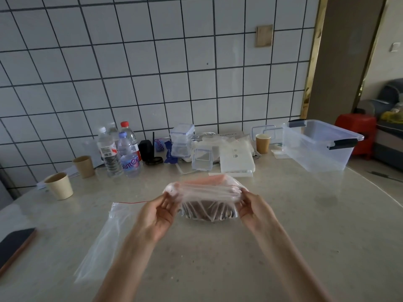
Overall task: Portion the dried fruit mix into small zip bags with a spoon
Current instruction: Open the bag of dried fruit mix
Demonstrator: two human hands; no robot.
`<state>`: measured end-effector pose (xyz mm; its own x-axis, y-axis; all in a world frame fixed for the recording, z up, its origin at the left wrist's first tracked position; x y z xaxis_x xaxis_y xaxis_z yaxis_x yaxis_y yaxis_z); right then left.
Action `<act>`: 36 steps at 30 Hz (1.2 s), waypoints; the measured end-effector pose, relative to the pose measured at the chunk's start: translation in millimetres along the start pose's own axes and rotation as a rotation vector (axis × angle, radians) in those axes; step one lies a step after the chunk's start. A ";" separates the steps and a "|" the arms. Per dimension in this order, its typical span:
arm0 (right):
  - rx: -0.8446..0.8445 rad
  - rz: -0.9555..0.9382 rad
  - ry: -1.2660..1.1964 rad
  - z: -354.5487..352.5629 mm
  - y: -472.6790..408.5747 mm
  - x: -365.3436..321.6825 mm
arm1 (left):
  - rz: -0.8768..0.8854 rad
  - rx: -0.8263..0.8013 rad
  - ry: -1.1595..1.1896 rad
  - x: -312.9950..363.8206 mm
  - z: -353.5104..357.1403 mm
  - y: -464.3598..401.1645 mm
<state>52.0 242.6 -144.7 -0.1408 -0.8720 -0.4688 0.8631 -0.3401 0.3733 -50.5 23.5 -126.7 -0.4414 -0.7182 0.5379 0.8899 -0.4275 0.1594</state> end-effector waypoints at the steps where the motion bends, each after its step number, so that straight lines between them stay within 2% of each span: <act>1: -0.029 0.019 -0.079 0.8 -0.8 3.6 | -0.007 -0.004 0.054 -2.6 -1.3 0.4; 6: -0.008 0.057 -0.261 2.7 -13.3 17.9 | -0.016 0.016 0.159 -25.2 -10.8 -3.4; 7: -0.011 0.082 -0.232 5.0 -15.3 20.8 | -0.015 0.042 0.159 -27.6 -15.3 -4.5; 9: 0.018 0.099 -0.009 5.6 -17.1 23.5 | -0.052 0.090 0.113 -29.8 -24.6 -4.7; 11: 0.088 0.065 0.199 1.2 -14.7 18.8 | -0.037 0.120 -0.132 -24.4 -32.0 -5.7; 13: 0.175 0.005 0.344 -8.1 -10.9 10.0 | 0.069 0.161 -0.454 -12.5 -34.0 -5.8; 17: 0.108 -0.122 0.760 -5.9 0.2 0.1 | 0.301 0.072 -1.077 6.8 -19.1 -8.1; 19: 0.139 -0.259 1.065 3.4 8.2 -0.8 | 0.419 -0.002 -1.277 6.9 -9.6 -11.7; 21: 0.207 -0.428 1.308 13.6 10.9 -2.1 | 0.464 -0.031 -1.350 4.7 -2.0 -15.7; 23: 0.207 -0.522 1.314 19.0 9.2 -4.7 | 0.438 -0.024 -1.360 4.1 -0.6 -22.4; 25: 0.159 -0.491 1.224 22.6 9.1 -5.6 | 0.374 0.022 -1.279 4.7 -3.3 -28.5; 28: 0.154 -0.391 1.170 26.2 4.5 -4.4 | 0.206 0.077 -1.069 -0.9 -8.0 -34.6; 31: 0.210 -0.282 1.114 27.9 -10.1 -5.2 | 0.062 0.105 -0.955 -4.5 -11.3 -36.6; 36: 0.319 -0.049 0.803 15.0 -37.7 -4.4 | -0.146 0.160 -0.876 -8.6 -19.7 -37.5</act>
<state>12.8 254.0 -144.7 0.3147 -0.3823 -0.8688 0.6705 -0.5584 0.4885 -82.4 34.9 -153.6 -0.3635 0.0407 0.9307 0.8663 -0.3528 0.3537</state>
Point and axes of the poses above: each hand's wrist, its own y-axis away from the middle knuckle, its own z-axis out of the palm, x = y × z, the point moved 5 cm from there along -y, towards the middle knuckle, and after that the axes turned 9 degrees about z, right-handed, at the moved point
